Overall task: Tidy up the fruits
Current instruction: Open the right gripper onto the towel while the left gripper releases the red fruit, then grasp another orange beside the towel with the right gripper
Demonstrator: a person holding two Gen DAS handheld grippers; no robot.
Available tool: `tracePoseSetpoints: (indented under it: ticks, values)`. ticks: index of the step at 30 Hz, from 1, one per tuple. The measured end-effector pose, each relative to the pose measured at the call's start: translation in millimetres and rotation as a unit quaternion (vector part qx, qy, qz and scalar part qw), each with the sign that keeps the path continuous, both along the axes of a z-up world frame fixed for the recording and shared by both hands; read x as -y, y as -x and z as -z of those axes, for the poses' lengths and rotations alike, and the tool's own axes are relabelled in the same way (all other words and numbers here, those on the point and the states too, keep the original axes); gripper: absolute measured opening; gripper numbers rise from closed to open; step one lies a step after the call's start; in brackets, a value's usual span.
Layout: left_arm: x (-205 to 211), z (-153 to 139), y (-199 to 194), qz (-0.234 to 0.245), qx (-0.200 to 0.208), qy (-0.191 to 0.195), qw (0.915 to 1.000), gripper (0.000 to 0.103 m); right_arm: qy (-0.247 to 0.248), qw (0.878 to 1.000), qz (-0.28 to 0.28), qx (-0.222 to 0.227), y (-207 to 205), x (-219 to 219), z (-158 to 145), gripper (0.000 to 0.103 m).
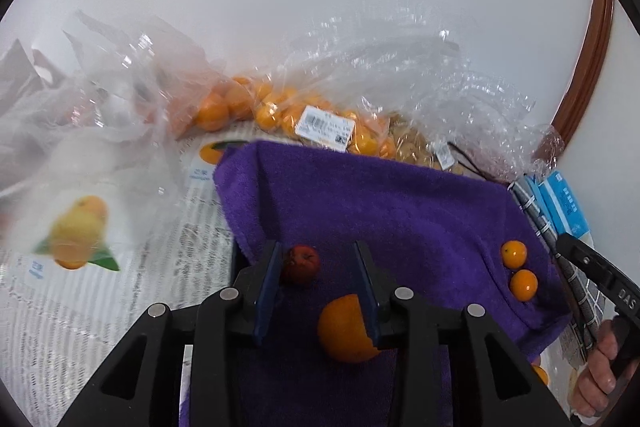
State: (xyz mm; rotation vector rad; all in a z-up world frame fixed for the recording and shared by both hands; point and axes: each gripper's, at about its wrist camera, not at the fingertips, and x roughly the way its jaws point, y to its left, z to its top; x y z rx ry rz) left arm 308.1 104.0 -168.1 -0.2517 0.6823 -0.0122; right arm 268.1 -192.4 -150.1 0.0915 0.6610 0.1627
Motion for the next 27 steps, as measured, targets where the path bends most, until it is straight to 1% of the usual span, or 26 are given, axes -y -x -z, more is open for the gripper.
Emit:
tracePoseSetpoints:
  ticks: [3,4,7,9,11,14,16,18,20,22,23,24,25,26,27]
  values:
    - [-2,-18,14,-0.012,0.015,-0.012,0.9997,0.034,-0.005,1.000,0.002,-0.010,20,1,-5,0.060]
    - [-1,-24,21,-0.011,0.020,-0.009,0.9997,0.034,-0.004,1.000,-0.003,-0.015,28,1,-5,0.060]
    - [0,-34,42,0.003,0.024,0.005,0.9997,0.034,0.016,1.000,-0.013,-0.016,53,-2,-4,0.060]
    - [4,-38,61,0.018,0.024,0.003,0.9995,0.034,0.032,0.999,-0.018,-0.016,73,-4,1,0.060]
    - [7,-36,81,0.025,0.022,-0.011,0.9994,0.034,0.035,0.999,-0.027,-0.025,84,-6,8,0.060]
    - [8,-24,107,0.032,0.016,-0.028,0.9990,0.034,0.029,0.998,-0.040,-0.041,97,-8,22,0.059]
    - [8,-14,124,0.031,0.014,-0.051,0.9981,0.034,0.025,0.997,-0.047,-0.050,100,-10,31,0.057]
    - [8,-8,134,0.026,0.012,-0.073,0.9969,0.034,0.023,0.997,-0.053,-0.053,103,-13,35,0.056]
    - [5,-3,141,0.023,0.012,-0.080,0.9965,0.034,0.023,0.997,-0.059,-0.053,104,-17,37,0.056]
    - [0,3,142,0.025,0.007,-0.070,0.9972,0.034,0.024,0.996,-0.068,-0.055,102,-22,40,0.056]
    - [-3,8,140,0.029,-0.002,-0.057,0.9980,0.034,0.026,0.996,-0.070,-0.054,101,-24,41,0.056]
    - [-6,14,135,0.038,-0.020,-0.033,0.9985,0.034,0.030,0.996,-0.070,-0.054,98,-26,43,0.056]
    - [-8,17,131,0.045,-0.033,-0.012,0.9984,0.032,0.034,0.995,-0.069,-0.056,95,-27,46,0.056]
    - [-10,20,129,0.054,-0.041,0.013,0.9976,0.031,0.040,0.995,-0.068,-0.061,91,-30,49,0.056]
    - [-11,23,129,0.059,-0.043,0.029,0.9969,0.030,0.041,0.995,-0.068,-0.064,89,-31,52,0.056]
